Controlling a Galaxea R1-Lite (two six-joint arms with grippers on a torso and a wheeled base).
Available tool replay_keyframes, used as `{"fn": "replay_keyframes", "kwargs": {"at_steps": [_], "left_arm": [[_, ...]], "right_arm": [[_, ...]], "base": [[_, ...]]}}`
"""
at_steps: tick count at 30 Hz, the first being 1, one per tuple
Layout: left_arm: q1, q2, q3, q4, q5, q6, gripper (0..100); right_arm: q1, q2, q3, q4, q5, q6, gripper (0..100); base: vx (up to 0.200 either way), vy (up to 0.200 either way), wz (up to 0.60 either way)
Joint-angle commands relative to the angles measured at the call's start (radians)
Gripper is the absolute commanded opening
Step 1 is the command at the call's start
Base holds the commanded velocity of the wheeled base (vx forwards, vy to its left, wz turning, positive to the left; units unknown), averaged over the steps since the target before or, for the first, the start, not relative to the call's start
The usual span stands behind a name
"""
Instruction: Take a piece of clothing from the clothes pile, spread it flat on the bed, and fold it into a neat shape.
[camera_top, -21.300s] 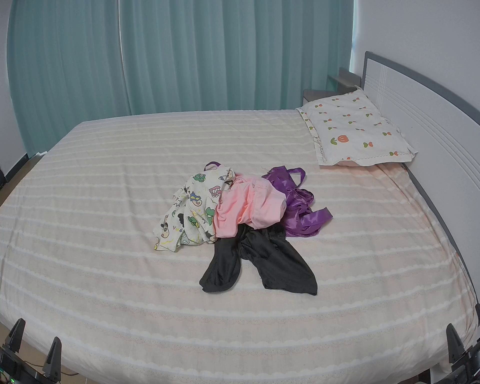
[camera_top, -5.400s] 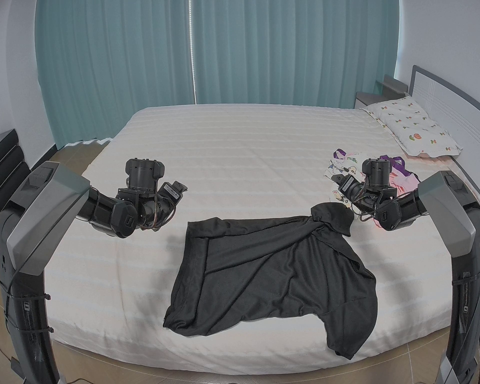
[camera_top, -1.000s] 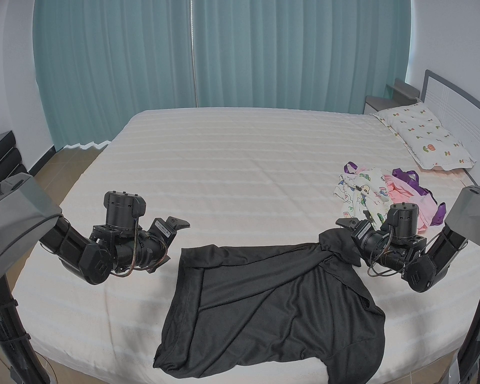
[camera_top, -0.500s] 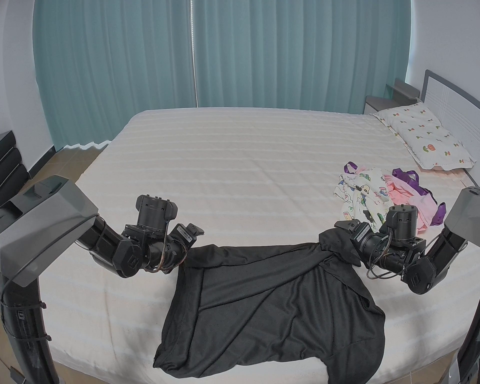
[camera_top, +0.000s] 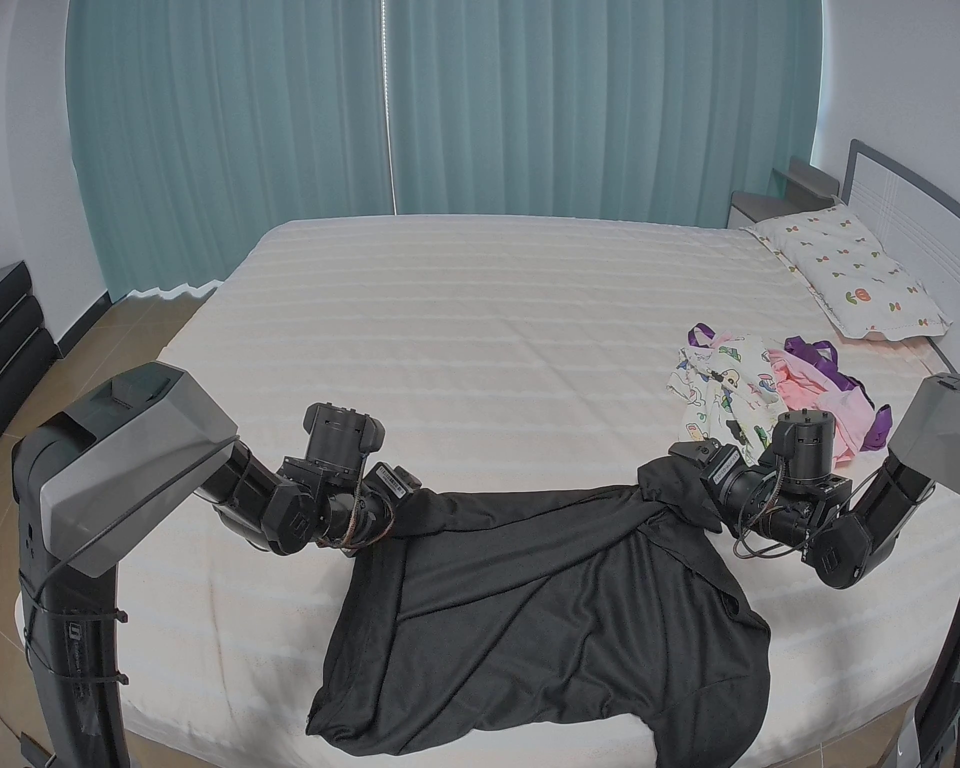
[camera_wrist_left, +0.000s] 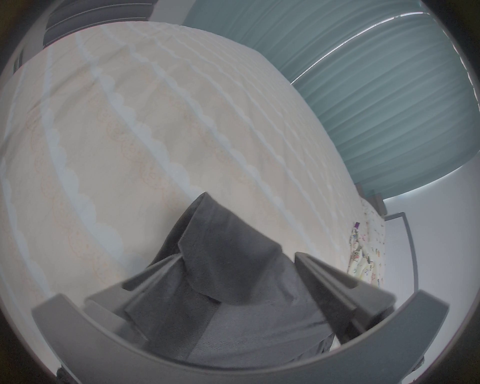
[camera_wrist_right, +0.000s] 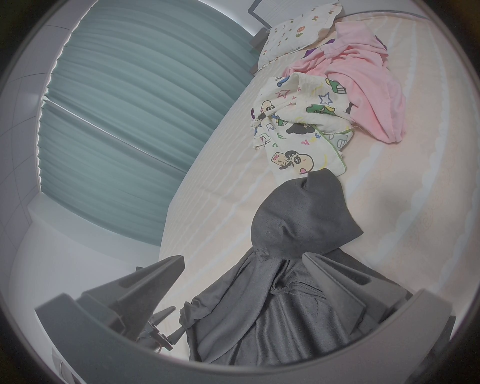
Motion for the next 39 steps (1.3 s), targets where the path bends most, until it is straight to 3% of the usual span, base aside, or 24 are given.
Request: {"fn": "replay_keyframes", "kwargs": {"at_steps": [1,7,18,21,26,39], "left_arm": [[0.009,0.038,-0.082,0.077,0.012,-0.005,0],[0.023,0.034,-0.122,0.112,0.079,-0.005,0],[0.135,0.032,-0.211,0.112,0.084,-0.005,0],[0.202,0.067,-0.282,0.115,0.085,-0.005,0],[0.228,0.078,-0.301,0.127,0.084,-0.003,0],[0.250,0.084,-0.321,0.129,0.084,-0.003,0]], "right_arm": [[0.001,0.001,0.000,-0.001,0.002,0.000,100],[0.001,0.003,0.000,-0.001,0.002,0.000,100],[0.005,0.006,-0.002,-0.001,0.000,-0.001,100],[-0.004,0.026,-0.026,-0.001,0.006,-0.005,100],[-0.007,0.089,-0.089,0.013,0.008,-0.012,100],[-0.006,0.201,-0.345,0.265,-0.001,-0.055,100]], "base": [[0.000,0.000,0.00],[0.000,0.000,0.00],[0.000,0.000,0.00],[0.000,0.000,0.00],[0.000,0.000,0.00],[0.000,0.000,0.00]]}}
